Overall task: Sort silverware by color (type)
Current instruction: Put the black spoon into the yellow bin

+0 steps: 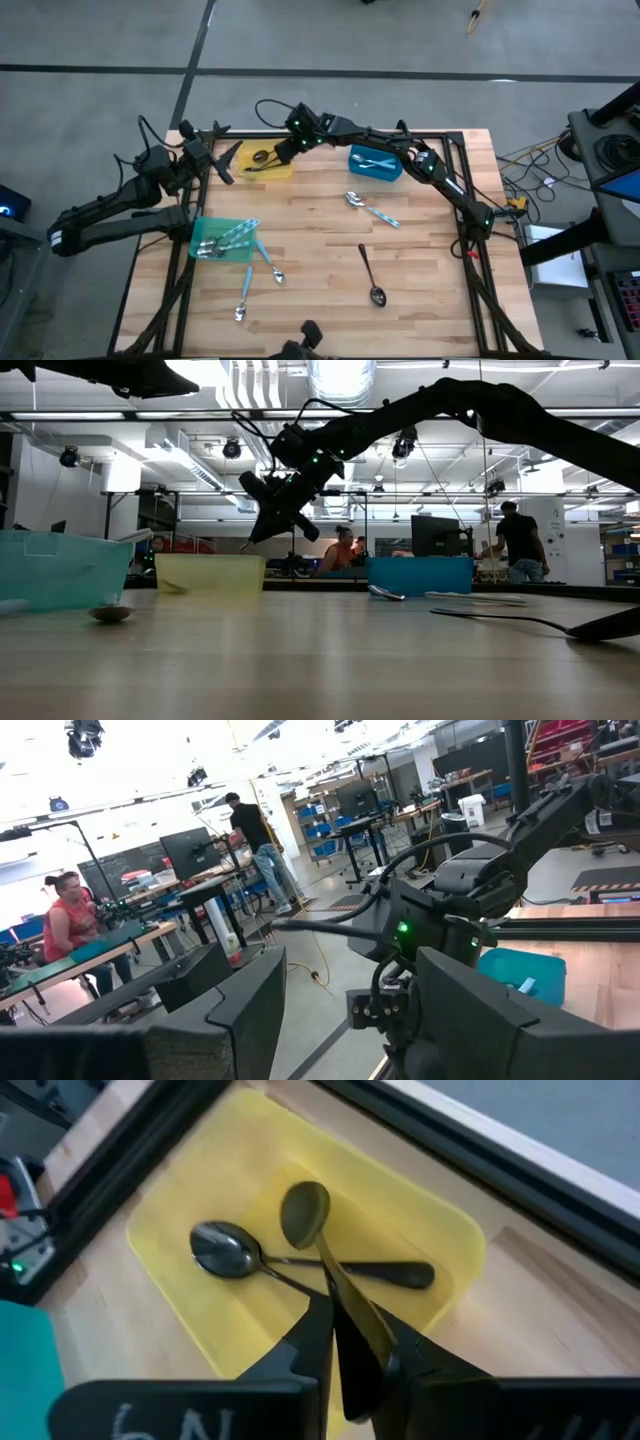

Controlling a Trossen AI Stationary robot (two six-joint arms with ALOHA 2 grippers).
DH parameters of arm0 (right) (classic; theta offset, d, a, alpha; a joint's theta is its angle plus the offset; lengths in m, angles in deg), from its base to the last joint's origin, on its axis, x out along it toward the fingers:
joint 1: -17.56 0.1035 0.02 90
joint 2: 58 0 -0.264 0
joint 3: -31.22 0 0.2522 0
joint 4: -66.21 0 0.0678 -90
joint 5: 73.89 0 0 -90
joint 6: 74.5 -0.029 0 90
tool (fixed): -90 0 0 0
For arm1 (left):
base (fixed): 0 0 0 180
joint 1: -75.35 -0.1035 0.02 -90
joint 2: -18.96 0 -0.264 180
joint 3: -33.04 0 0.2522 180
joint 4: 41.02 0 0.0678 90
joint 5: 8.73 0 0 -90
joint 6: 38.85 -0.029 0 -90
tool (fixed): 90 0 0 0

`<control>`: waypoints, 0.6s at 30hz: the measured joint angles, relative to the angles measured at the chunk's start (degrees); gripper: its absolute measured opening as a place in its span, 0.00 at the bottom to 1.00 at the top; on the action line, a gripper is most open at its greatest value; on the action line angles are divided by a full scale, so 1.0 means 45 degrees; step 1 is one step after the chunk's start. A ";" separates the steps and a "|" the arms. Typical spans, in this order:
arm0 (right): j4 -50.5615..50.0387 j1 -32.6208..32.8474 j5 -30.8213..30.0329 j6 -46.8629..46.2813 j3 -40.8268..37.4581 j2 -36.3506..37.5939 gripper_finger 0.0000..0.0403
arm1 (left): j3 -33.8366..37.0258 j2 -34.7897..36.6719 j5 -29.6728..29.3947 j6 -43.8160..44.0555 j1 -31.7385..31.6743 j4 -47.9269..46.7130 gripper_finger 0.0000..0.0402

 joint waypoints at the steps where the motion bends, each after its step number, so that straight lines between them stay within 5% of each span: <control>1: 0.0019 -0.0016 0.0064 0.0003 0.0079 0.0000 0.06 | 0.0000 0.0001 0.0004 0.0000 0.0000 -0.0004 0.51; 18: 0.1444 -0.0050 0.2210 -0.0121 0.0204 0.0019 0.02 | 0.0005 -0.0004 0.0001 -0.0015 0.0001 -0.0004 0.51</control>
